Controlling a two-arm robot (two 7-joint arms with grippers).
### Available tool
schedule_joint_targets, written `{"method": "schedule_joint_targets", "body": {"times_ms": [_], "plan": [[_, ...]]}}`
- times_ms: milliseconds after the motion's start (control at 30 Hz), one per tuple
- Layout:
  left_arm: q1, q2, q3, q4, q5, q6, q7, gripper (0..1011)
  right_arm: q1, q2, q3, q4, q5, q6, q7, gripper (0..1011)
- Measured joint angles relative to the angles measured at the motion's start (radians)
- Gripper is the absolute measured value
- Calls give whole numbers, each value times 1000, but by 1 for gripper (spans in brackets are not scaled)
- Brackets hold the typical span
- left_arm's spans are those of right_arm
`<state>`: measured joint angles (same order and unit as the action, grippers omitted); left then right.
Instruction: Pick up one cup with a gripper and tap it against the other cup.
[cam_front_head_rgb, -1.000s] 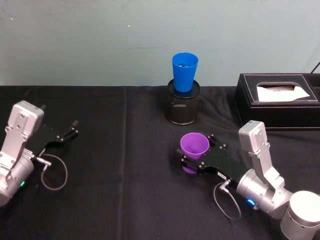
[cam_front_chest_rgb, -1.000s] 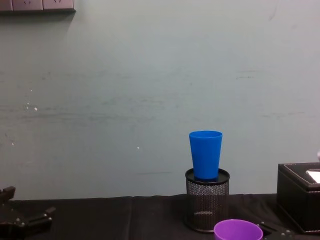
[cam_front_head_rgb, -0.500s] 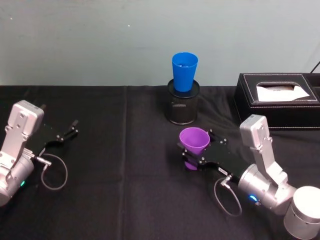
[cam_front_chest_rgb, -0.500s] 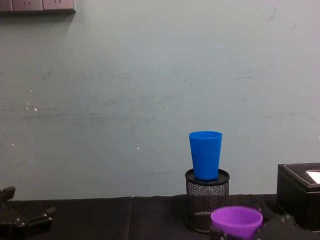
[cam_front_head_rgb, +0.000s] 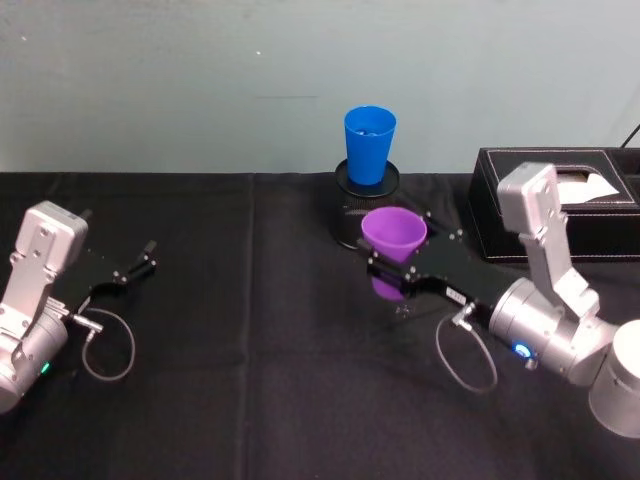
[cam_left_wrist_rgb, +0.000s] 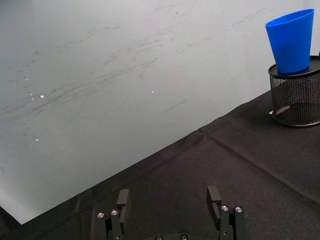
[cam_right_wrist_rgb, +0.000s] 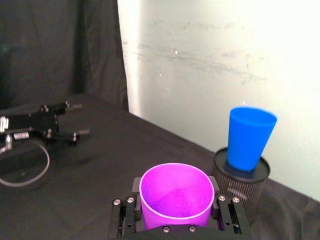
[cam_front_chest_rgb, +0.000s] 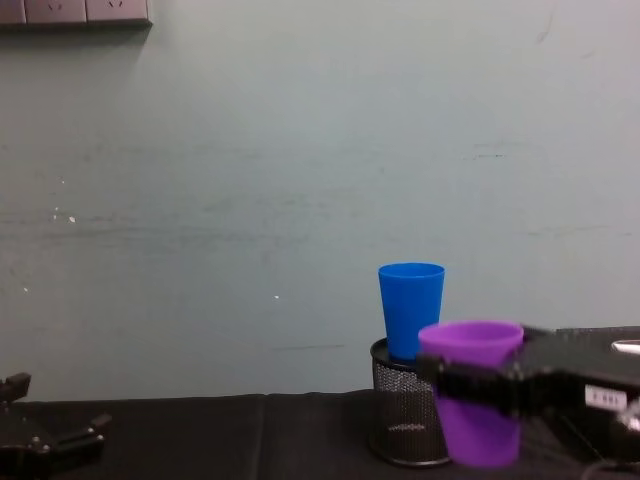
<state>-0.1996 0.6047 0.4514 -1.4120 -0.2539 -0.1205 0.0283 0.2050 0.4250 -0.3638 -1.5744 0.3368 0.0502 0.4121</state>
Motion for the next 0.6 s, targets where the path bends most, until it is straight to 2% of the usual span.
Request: {"method": "schedule_joint_targets", "body": {"times_ms": [233, 600], "plan": [[0, 0, 0, 0, 0, 0, 0, 1000, 16, -4, 14, -23, 21, 24, 0, 747], [0, 0, 0, 0, 0, 0, 0, 1000, 23, -8, 15, -32, 31, 25, 0, 746]]}}
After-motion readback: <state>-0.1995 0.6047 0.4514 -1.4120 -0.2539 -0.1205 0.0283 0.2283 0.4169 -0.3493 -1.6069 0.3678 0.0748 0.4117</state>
